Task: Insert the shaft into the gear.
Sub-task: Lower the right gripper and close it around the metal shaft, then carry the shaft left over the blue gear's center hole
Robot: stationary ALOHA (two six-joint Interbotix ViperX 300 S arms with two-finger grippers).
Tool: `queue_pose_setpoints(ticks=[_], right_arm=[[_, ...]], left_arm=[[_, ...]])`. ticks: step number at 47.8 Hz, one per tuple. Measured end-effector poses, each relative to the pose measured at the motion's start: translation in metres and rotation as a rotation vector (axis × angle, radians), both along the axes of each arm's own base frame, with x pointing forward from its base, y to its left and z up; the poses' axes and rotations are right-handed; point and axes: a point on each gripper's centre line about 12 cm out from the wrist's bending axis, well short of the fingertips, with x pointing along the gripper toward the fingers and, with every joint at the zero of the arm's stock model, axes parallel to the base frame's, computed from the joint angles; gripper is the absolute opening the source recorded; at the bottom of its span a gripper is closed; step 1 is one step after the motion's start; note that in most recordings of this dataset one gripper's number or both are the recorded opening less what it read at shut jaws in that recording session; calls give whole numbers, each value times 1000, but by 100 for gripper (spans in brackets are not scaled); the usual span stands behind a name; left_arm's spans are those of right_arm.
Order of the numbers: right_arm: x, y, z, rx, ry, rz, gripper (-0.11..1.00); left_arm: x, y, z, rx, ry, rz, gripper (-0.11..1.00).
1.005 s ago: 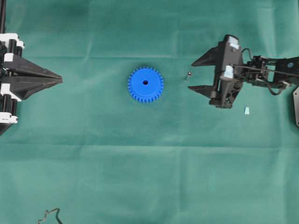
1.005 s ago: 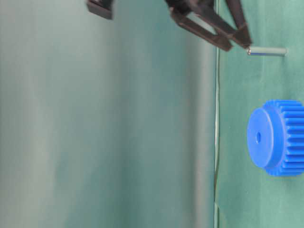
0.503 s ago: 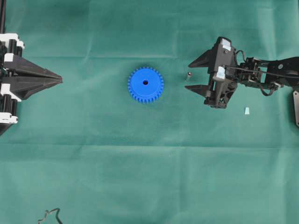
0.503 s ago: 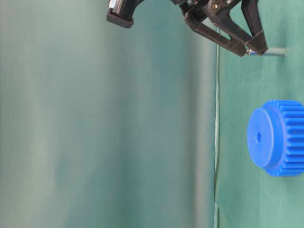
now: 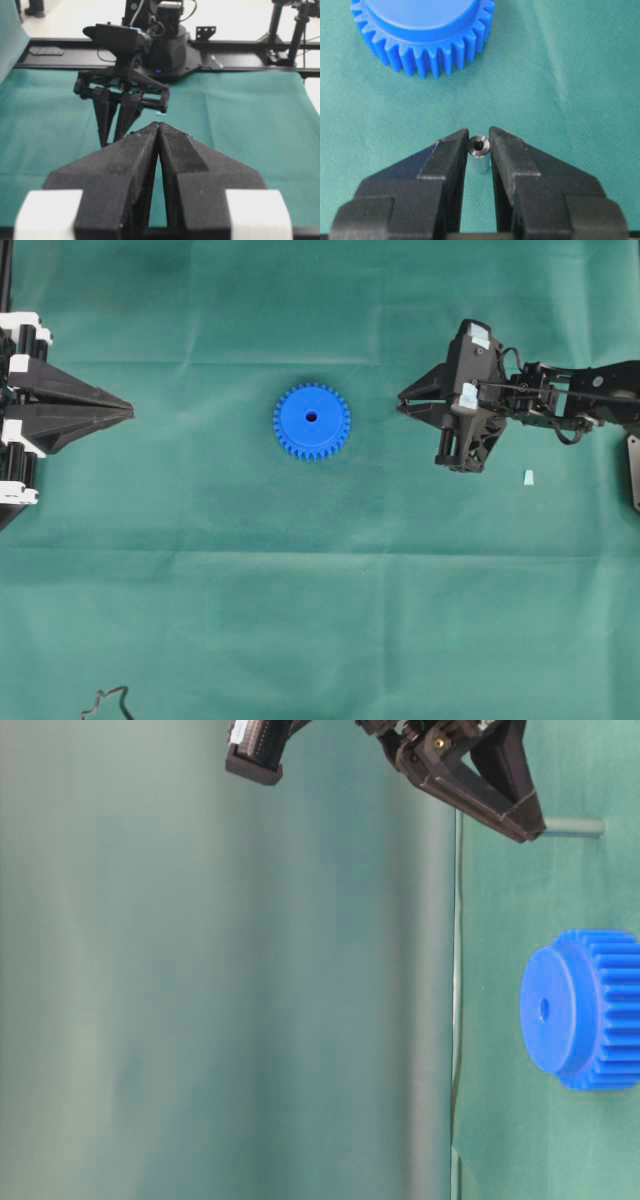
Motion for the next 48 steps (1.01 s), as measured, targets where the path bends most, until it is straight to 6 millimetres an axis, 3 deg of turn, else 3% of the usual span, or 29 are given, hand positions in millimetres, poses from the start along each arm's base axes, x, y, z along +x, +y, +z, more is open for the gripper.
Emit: queue_pose_setpoints(ticks=[19, 34, 48], right_arm=[[2, 4, 68, 4, -6, 46, 17], [7, 5, 79, 12, -2, 51, 17], [54, 12, 82, 5, -19, 93, 17]], left_arm=[[0, 0, 0, 0, 3, 0, 2], [0, 0, -1, 0, 6, 0, 2], [1, 0, -1, 0, 9, 0, 2]])
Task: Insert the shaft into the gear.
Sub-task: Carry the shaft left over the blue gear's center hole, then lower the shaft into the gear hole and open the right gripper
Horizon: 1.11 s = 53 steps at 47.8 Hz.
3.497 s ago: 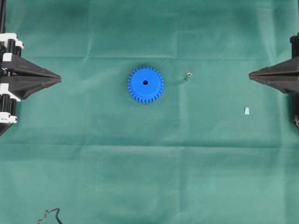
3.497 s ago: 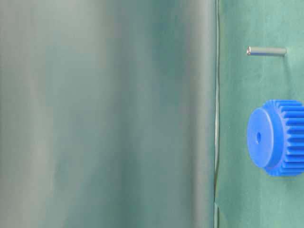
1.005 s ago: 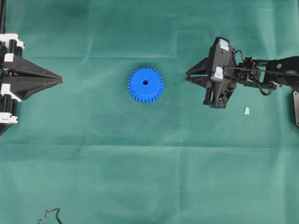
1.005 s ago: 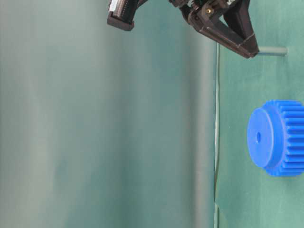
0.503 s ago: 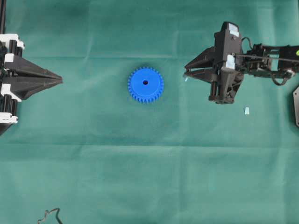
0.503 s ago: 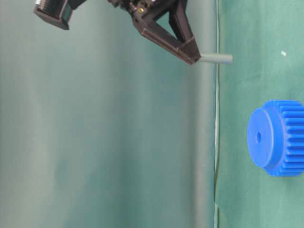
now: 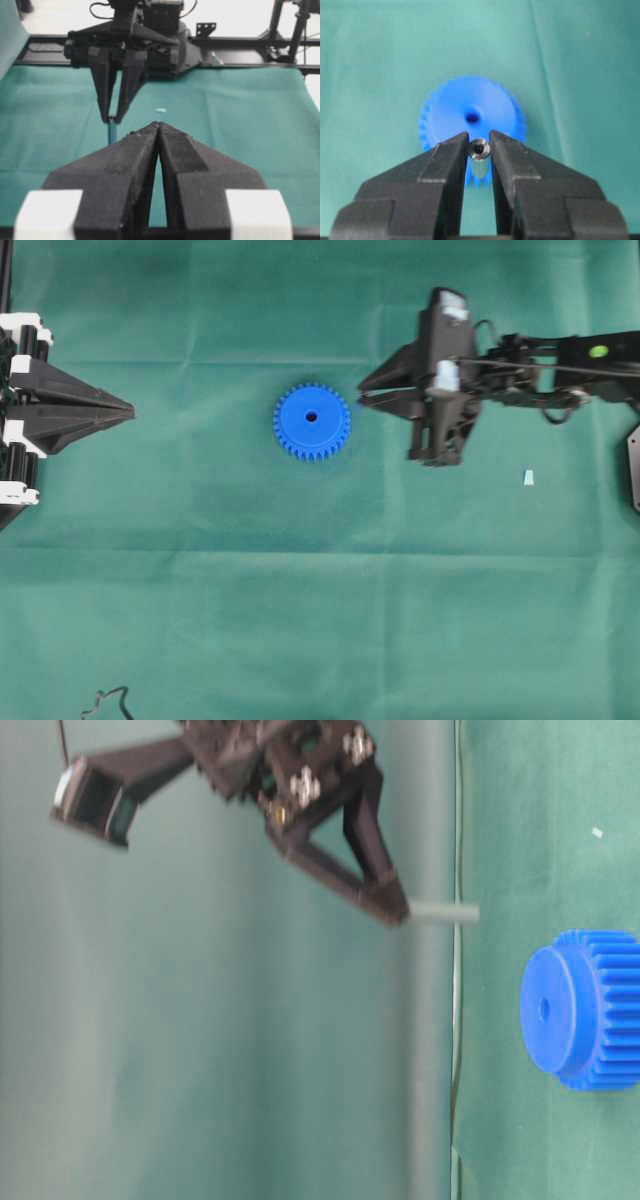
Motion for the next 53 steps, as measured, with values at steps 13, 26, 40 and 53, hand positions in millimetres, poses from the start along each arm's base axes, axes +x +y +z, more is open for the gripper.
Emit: queue_pose_setpoints(ticks=[13, 26, 40, 53], right_arm=[[38, -2, -4, -8, -4, 14, 17], [47, -3, -5, -10, -11, 14, 17], [55, -8, -39, -8, 22, 1, 17], [59, -9, -59, -4, 45, -5, 17]], left_arm=[[0, 0, -1, -5, 11, 0, 2], [0, 0, -2, -4, 20, 0, 2], [0, 0, -3, -6, 22, 0, 2], [0, 0, -3, -4, 22, 0, 2]])
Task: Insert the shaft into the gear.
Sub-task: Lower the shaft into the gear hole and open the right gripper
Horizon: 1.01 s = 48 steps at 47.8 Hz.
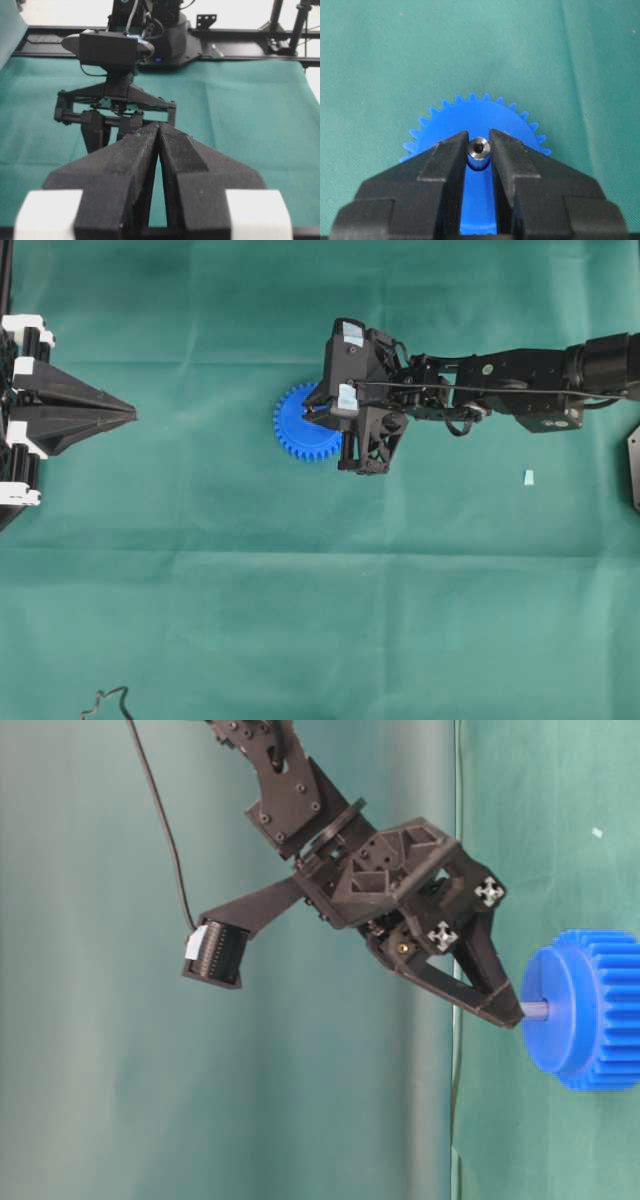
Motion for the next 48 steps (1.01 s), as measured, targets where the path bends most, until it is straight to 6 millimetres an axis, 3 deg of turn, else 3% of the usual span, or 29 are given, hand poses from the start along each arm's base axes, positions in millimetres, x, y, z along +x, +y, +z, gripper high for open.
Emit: queue_pose_setpoints(ticks=[38, 41, 48], right_arm=[[-7, 0, -11, 3, 21, -4, 19], [-7, 0, -11, -3, 24, 1, 31], [-7, 0, -11, 0, 23, -1, 76]], left_arm=[[0, 0, 0, -2, 0, 0, 2], [0, 0, 0, -2, -2, 0, 2], [0, 0, 0, 0, 0, 0, 2]])
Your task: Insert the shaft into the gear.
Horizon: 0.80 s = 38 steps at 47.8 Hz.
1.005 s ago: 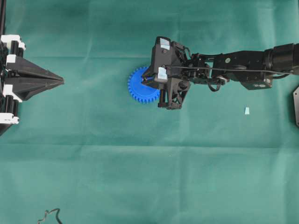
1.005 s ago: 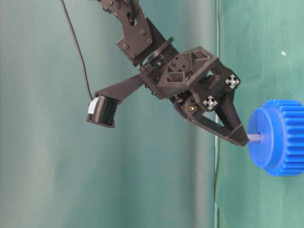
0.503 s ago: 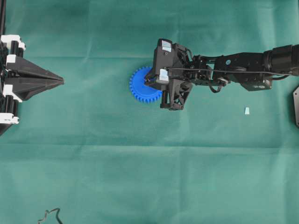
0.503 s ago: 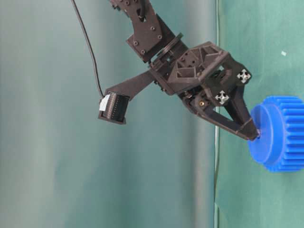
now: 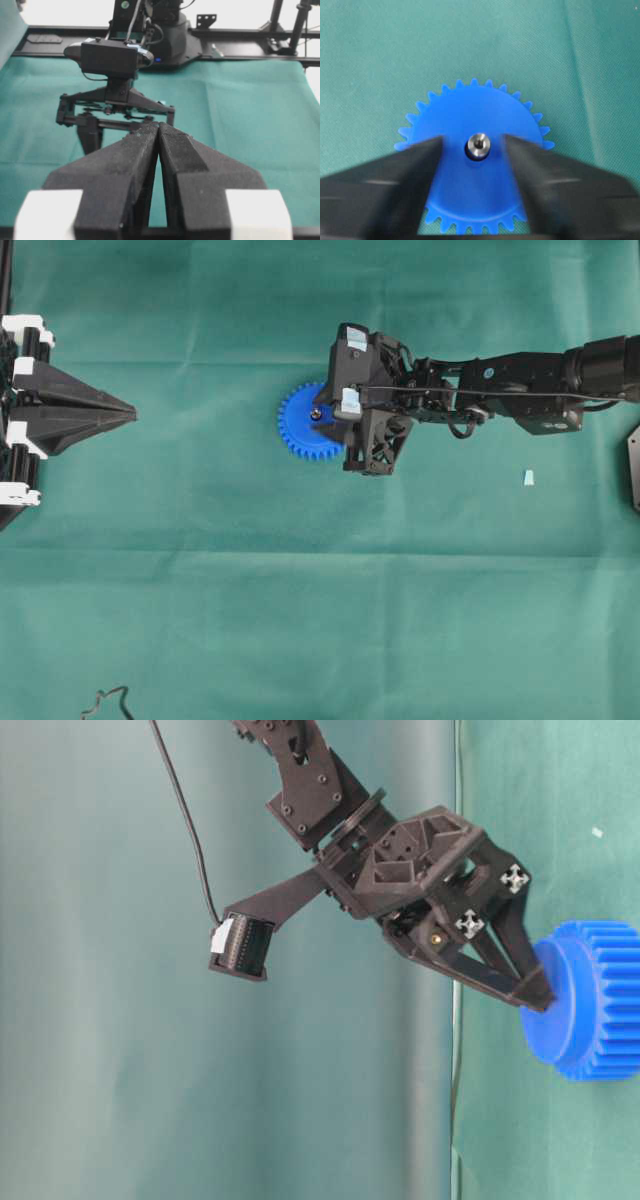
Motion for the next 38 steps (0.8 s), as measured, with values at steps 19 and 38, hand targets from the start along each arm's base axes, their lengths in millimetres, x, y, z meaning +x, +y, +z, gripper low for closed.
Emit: queue_pose_setpoints(ticks=[19, 38], right_arm=[[-5, 0, 4, 13, 36, -1, 94], [-11, 2, 57, 0, -66, 4, 94]], left_arm=[[0, 0, 0, -2, -2, 2, 2], [0, 0, 0, -2, -2, 0, 2]])
